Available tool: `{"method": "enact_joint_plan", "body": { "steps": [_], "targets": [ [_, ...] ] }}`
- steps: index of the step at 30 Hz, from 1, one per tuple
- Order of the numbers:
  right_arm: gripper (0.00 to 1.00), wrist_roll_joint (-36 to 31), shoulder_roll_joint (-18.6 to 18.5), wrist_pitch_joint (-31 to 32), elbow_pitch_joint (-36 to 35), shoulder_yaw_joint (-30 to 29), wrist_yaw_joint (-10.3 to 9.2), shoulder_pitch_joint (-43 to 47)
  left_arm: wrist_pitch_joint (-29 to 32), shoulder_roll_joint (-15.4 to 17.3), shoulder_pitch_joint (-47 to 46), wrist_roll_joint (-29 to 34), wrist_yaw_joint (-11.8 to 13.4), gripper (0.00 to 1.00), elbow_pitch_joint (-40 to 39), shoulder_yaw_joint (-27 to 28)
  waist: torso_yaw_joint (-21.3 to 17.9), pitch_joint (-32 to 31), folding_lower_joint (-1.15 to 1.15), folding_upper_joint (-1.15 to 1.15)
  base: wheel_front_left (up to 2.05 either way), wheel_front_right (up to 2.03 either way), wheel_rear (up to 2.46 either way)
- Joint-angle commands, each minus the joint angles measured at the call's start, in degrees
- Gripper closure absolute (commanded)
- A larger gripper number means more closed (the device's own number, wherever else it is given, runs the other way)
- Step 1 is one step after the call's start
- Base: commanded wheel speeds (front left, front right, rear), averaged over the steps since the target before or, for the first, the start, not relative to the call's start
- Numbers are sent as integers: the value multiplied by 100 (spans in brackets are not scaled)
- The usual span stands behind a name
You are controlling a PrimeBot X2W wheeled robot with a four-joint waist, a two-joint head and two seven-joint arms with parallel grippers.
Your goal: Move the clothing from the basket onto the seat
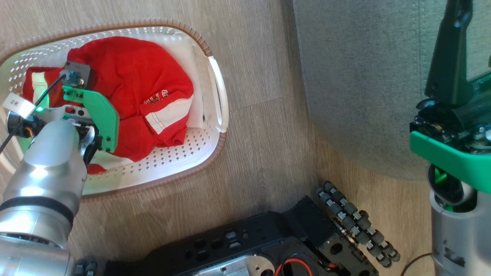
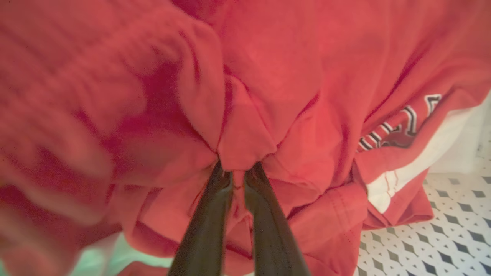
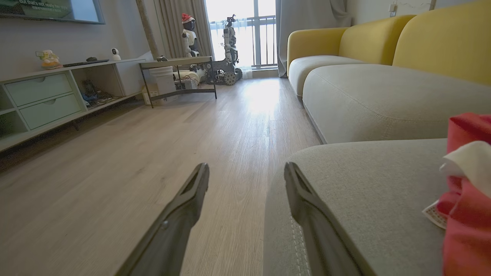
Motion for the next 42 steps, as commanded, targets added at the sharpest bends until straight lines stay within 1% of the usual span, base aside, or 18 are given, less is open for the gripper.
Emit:
{"method": "enact_joint_plan", "body": {
  "steps": [1,5,8,9,10,12,20,24,25,28,36,42],
  "targets": [
    [0,-25,60,-36,-161,115,-1,129,-56,136,204,-62,-11,100,-18,81,6,-54,0,0,0,0,0],
    [0,-37,65,-36,-119,117,-1,128,-146,119,245,-113,-27,100,-15,76,19,-179,0,0,0,0,0],
    [0,-32,68,-36,-16,127,-1,125,-327,37,370,-194,-46,100,-13,72,41,-469,0,0,0,0,0],
    [0,-32,68,-36,-16,127,-1,125,-327,37,370,-194,-46,100,-13,72,41,-469,0,0,0,0,0],
    [0,-19,69,-36,33,113,-1,150,-478,-26,468,-242,-55,100,-12,72,56,-668,0,0,0,0,0],
    [0,-13,69,-36,61,101,-1,168,-559,-56,520,-267,-60,100,-12,72,63,-774,0,0,0,0,0],
    [0,59,-55,-36,347,66,-1,353,-1140,-315,972,-465,-94,100,-25,-9,242,-1848,0,0,0,0,0],
    [0,94,-152,-36,499,82,-1,501,-1397,-474,1189,-614,-98,100,-187,-168,380,-2390,0,0,0,0,0],
    [0,121,-209,-36,580,85,-1,578,-1496,-517,1290,-708,-98,100,-302,-273,453,-2636,0,0,0,0,0],
    [0,163,-293,-36,702,78,-1,701,-1613,-562,1440,-884,-99,100,-506,-435,578,-2996,0,0,0,0,0],
    [0,282,-515,-36,983,97,-1,1044,-1821,-505,1820,-1358,-99,100,-1096,-785,862,-3914,0,0,0,0,0],
    [0,372,-649,-36,1138,150,-1,1297,-1883,-327,1913,-1531,-99,100,-1728,-848,1042,-4433,0,0,0,0,0]
  ]
}}
